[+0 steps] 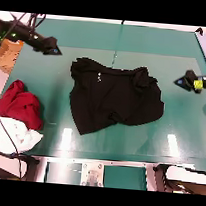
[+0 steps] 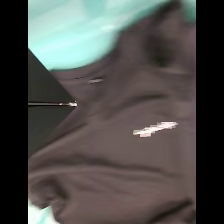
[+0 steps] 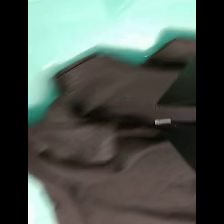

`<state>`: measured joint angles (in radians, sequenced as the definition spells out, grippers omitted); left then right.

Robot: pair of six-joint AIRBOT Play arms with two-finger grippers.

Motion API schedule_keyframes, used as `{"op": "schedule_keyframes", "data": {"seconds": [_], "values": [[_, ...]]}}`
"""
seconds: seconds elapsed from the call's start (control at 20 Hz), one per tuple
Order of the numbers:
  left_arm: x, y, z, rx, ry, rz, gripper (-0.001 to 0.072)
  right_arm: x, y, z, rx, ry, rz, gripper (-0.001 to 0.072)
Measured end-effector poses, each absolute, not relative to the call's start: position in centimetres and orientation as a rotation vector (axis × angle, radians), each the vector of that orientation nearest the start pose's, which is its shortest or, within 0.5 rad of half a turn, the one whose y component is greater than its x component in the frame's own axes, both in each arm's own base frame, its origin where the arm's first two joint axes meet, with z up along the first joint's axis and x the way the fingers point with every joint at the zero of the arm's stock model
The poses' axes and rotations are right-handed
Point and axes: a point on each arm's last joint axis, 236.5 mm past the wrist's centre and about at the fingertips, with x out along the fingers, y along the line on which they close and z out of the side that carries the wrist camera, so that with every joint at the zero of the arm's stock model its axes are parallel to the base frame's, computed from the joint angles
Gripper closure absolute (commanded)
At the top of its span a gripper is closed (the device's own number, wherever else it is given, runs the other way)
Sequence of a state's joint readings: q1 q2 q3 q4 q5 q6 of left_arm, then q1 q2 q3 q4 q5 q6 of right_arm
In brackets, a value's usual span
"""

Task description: Fold the shirts.

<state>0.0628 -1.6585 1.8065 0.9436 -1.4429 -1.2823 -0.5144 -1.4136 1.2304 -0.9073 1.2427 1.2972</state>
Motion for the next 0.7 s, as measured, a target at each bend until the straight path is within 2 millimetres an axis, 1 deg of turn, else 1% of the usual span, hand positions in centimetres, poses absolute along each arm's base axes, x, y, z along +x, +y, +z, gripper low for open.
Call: {"op": "schedule_keyframes", "data": {"seconds": [0.05, 0.15, 0.2, 0.25, 0.3, 0.35, 0.4, 0.45, 0.5, 0.55, 0.6, 0.7], "values": [[45.9, -10.8, 9.1, -0.282, 1.194, -0.594, 0.0687, 39.3, -7.6, 1.5, 0.717, 1.151, 0.087, 0.0688], [41.8, -10.8, 6.7, -0.334, 1.291, -0.574, 0.0686, 36.8, -8.3, -0.3, 0.758, 1.175, 0.042, 0.0696], [40.0, -10.6, 5.4, -0.363, 1.321, -0.552, 0.0685, 35.9, -8.7, -1.1, 0.776, 1.177, 0.015, 0.0696], [38.1, -10.7, 3.7, -0.390, 1.350, -0.528, 0.0632, 35.0, -8.9, -2.0, 0.795, 1.181, -0.007, 0.0695], [36.1, -10.8, 2.1, -0.418, 1.378, -0.507, 0.0337, 34.4, -9.0, -2.8, 0.810, 1.187, -0.025, 0.0675], [34.3, -11.1, 0.6, -0.451, 1.402, -0.490, 0.0228, 33.7, -9.1, -3.5, 0.821, 1.193, -0.042, 0.0611], [32.6, -11.2, -1.3, -0.489, 1.429, -0.461, 0.0229, 33.4, -9.2, -4.0, 0.831, 1.191, -0.055, 0.0579], [31.1, -11.6, -3.0, -0.519, 1.448, -0.441, 0.0229, 33.2, -9.2, -4.3, 0.840, 1.190, -0.063, 0.0579], [29.8, -12.4, -4.4, -0.549, 1.467, -0.436, 0.0229, 33.0, -9.1, -4.5, 0.847, 1.189, -0.069, 0.0578], [28.4, -13.3, -5.9, -0.566, 1.491, -0.430, 0.0229, 33.0, -9.1, -4.7, 0.854, 1.186, -0.073, 0.0552], [27.6, -14.1, -6.9, -0.580, 1.494, -0.426, 0.0230, 32.9, -9.2, -4.8, 0.858, 1.183, -0.078, 0.0537], [26.5, -15.8, -8.8, -0.588, 1.492, -0.417, 0.0230, 32.9, -9.3, -5.0, 0.862, 1.180, -0.085, 0.0537]]}}
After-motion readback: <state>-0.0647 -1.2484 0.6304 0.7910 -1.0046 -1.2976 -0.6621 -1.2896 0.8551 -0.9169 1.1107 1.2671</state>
